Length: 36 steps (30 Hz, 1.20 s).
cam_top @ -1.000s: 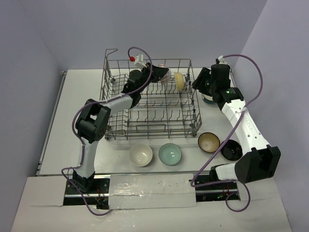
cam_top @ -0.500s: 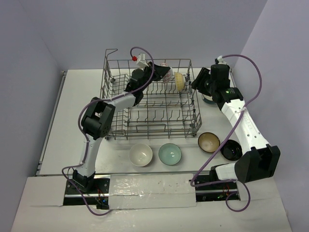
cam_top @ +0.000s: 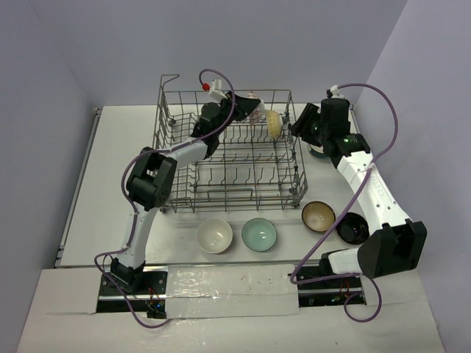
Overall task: Load the bowls into the dish rack
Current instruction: Insert the bowl into the dish rack.
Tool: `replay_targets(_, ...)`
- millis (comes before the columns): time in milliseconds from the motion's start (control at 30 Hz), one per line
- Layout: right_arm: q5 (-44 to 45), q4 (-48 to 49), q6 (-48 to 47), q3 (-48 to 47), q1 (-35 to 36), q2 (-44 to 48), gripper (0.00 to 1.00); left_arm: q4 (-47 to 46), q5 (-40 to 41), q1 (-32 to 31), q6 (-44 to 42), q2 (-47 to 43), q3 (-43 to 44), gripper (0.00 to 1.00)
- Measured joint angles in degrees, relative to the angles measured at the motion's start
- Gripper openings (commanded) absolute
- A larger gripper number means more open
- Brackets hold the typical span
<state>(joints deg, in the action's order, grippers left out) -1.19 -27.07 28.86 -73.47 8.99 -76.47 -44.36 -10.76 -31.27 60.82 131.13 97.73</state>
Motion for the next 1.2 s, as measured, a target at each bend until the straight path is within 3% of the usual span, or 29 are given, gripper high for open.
replay_targets(600,0.04,0.11,-0.02,0.0,0.0,0.0,0.6,-3.06,-2.58,1.7,3.08,0.74,-3.34,0.01)
replay_targets(900,0.07,0.11,-0.09,0.07,0.0,0.0,0.6,-7.04,-3.13,2.23,4.42,0.72,-5.95,0.31)
replay_targets(1200,0.04,0.46,-0.22,0.85,0.0,0.0,0.6,-7.76,-2.93,3.43,4.55,0.72,-9.42,0.46)
